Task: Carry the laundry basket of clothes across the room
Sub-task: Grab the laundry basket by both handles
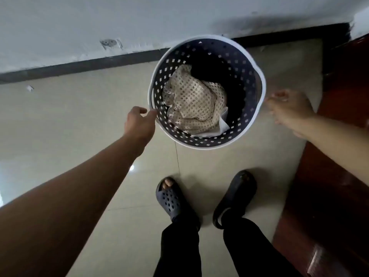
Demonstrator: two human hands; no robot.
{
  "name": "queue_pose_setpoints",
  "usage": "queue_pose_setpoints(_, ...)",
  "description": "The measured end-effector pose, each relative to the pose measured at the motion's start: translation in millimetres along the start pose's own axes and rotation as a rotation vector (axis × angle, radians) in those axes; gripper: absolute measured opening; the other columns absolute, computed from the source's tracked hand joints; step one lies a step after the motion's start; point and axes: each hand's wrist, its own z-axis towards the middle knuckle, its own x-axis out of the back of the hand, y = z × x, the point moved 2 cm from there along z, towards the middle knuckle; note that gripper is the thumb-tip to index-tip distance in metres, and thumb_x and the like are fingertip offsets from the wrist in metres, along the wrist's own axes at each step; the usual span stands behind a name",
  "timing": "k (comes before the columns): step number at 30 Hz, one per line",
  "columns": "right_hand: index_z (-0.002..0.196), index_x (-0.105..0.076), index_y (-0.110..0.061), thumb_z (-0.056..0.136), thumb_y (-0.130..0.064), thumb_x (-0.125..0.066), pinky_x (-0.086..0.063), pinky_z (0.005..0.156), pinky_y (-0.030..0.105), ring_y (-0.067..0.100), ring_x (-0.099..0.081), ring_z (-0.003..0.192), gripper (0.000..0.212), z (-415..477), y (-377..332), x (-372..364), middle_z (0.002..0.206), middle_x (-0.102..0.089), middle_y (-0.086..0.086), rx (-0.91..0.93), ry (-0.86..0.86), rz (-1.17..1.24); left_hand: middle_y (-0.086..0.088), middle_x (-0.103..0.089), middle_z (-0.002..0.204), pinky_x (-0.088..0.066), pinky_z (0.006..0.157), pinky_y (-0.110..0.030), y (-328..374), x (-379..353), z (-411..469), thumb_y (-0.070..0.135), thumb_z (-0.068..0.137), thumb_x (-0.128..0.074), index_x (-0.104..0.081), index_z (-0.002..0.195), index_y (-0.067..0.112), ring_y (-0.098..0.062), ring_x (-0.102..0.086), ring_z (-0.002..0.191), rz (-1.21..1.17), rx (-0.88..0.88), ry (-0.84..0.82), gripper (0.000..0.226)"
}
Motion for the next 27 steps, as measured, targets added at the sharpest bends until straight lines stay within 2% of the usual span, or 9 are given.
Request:
queue_pose_setpoints(2, 0.075, -0.06, -0.03, 0.068, -0.052, -0.062, -0.057, 0.088, 0.053, 0.03, -0.069, 0.094, 0.022, 9.3, -8.8, -9.2, 0.107, -0.075, 0.012, 0.028, 0.015, 0.048, -0.017, -0.064, 0.113, -0.058, 0.082, -0.051, 4.7, -11.8, 13.4, 0.038, 0.087, -0.049, -0.053, 0.113, 0.011, -0.033, -0.067, 0.093, -0.007, -0.035, 0.018, 0.038)
queue_pose_setpoints(5, 0.097, -0.065, -0.012, 0.092, -0.032, -0.057, -0.058, 0.074, 0.046, 0.028, -0.064, 0.087, 0.022, 18.9, -17.9, -22.1, 0.098, -0.065, 0.012, 0.043, -0.043, 0.099, -0.018, -0.067, 0.109, -0.059, 0.077, -0.054, 4.4, -23.9, 27.8, 0.027, 0.086, -0.045, -0.055, 0.101, 0.012, -0.038, -0.068, 0.095, -0.044, -0.064, 0.046, 0.023)
queue_pose_setpoints(8, 0.104, -0.062, 0.003, 0.097, -0.024, -0.05, -0.054, 0.061, 0.035, 0.029, -0.06, 0.082, 0.031, 21.6, -17.3, -22.6, 0.095, -0.061, 0.016, 0.043, -0.039, 0.12, -0.02, -0.069, 0.107, -0.06, 0.076, -0.052, 1.8, -24.5, 24.5, 0.022, 0.086, -0.046, -0.059, 0.096, 0.011, -0.038, -0.069, 0.094, -0.1, -0.053, 0.057, 0.02)
queue_pose_setpoints(10, 0.107, -0.061, 0.01, 0.097, -0.024, -0.049, -0.057, 0.065, 0.041, 0.03, -0.059, 0.079, 0.038, 12.5, -19.5, -13.8, 0.092, -0.061, 0.018, 0.046, -0.032, 0.11, -0.021, -0.07, 0.105, -0.06, 0.077, -0.052, 3.1, -21.1, 12.5, 0.022, 0.087, -0.048, -0.06, 0.091, 0.012, -0.038, -0.07, 0.093, -0.126, -0.057, 0.034, 0.017)
queue_pose_setpoints(13, 0.102, -0.062, 0.013, 0.095, -0.026, -0.051, -0.059, 0.079, 0.054, 0.035, -0.063, 0.078, 0.04, -14.9, -26.4, 8.9, 0.092, -0.065, 0.028, 0.051, -0.028, 0.141, -0.021, -0.07, 0.099, -0.058, 0.08, -0.056, 11.7, -5.5, -18.8, 0.03, 0.082, -0.048, -0.059, 0.078, 0.018, -0.04, -0.069, 0.094, -0.111, -0.079, 0.06, 0.017)
queue_pose_setpoints(16, 0.094, -0.066, 0.009, 0.089, -0.034, -0.053, -0.057, 0.079, 0.061, 0.046, -0.069, 0.087, 0.045, -49.3, -36.5, 40.7, 0.096, -0.07, 0.032, 0.072, -0.017, 0.148, -0.022, -0.069, 0.098, -0.056, 0.081, -0.058, 29.3, 19.1, -60.0, 0.03, 0.088, -0.047, -0.06, 0.083, 0.012, -0.041, -0.067, 0.095, -0.113, -0.093, 0.087, 0.022)
queue_pose_setpoints(20, 0.088, -0.066, 0.009, 0.088, -0.035, -0.054, -0.054, 0.079, 0.057, 0.046, -0.067, 0.086, 0.046, -110.0, -59.3, 94.5, 0.095, -0.069, 0.034, 0.089, -0.005, 0.18, -0.01, -0.061, 0.079, -0.055, 0.079, -0.052, 55.3, 58.2, -130.5, 0.03, 0.091, -0.047, -0.058, 0.078, 0.014, -0.03, -0.06, 0.076, -0.123, -0.134, 0.104, 0.023)
queue_pose_setpoints(25, 0.087, -0.066, 0.007, 0.093, -0.031, -0.054, -0.054, 0.075, 0.054, 0.046, -0.064, 0.078, 0.041, -197.4, -81.9, 165.4, 0.095, -0.068, 0.037, 0.159, -0.022, 0.25, -0.009, -0.061, 0.076, -0.054, 0.075, -0.051, 80.5, 114.6, -230.9, 0.032, 0.09, -0.048, -0.061, 0.085, 0.008, -0.025, -0.058, 0.073, -0.147, -0.19, 0.11, 0.028)
queue_pose_setpoints(27, 0.087, -0.066, 0.007, 0.093, -0.03, -0.055, -0.051, 0.071, 0.047, 0.041, -0.064, 0.075, 0.039, -233.2, -91.0, 193.6, 0.093, -0.068, 0.037, 0.184, -0.005, 0.278, -0.007, -0.062, 0.075, -0.053, 0.072, -0.049, 91.1, 136.4, -271.2, 0.03, 0.091, -0.048, -0.061, 0.083, 0.011, -0.024, -0.058, 0.072, -0.173, -0.221, 0.107, 0.025)
